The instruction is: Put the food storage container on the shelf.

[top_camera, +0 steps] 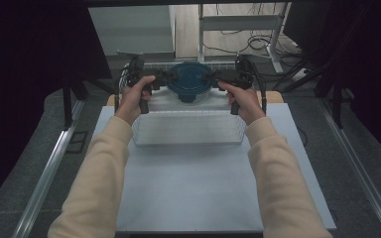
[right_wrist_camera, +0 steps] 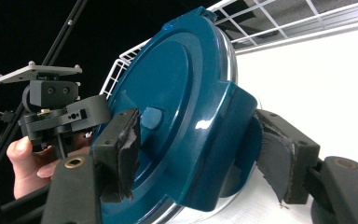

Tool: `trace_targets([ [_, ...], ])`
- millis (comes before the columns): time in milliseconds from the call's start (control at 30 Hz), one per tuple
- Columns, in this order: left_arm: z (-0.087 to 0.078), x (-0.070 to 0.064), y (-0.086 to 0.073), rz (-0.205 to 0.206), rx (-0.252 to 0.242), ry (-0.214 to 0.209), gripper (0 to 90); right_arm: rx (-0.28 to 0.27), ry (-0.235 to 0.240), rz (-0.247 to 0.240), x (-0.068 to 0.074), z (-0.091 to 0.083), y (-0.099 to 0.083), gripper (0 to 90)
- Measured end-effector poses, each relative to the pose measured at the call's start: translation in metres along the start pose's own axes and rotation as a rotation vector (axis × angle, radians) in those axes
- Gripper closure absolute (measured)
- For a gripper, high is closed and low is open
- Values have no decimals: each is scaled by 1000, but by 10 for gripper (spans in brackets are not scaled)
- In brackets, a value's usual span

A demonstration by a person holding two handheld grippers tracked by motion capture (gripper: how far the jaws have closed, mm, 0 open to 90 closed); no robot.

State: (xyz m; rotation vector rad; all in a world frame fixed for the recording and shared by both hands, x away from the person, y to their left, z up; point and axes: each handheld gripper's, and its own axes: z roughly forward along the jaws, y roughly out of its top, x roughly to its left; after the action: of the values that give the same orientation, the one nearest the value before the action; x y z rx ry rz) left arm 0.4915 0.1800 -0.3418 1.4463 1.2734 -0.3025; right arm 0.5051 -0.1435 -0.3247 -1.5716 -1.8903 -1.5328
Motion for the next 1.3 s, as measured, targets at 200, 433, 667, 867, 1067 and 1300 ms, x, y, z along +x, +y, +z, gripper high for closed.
trace_targets([
  [200, -8, -14, -5, 101, -59, 94, 248, -45, -140, -130, 20, 0, -10, 141],
  [433, -40, -36, -33, 251, -104, 144, 221, -115, -179, -346, 46, -30, -33, 102],
  [667, -80, -45, -90, 378, -140, 156, 220, -110, -186, -504, 38, -70, -82, 123],
  [867, -109, -48, -160, 506, -103, 155, 229, -121, -176, -613, 22, -107, -136, 158],
  [1067, -111, -29, -209, 477, -37, 192, 235, -102, -172, -614, -3, -120, -181, 174],
  [1300, -99, -5, -245, 461, 23, 283, 240, -47, -190, -596, -31, -117, -218, 178],
])
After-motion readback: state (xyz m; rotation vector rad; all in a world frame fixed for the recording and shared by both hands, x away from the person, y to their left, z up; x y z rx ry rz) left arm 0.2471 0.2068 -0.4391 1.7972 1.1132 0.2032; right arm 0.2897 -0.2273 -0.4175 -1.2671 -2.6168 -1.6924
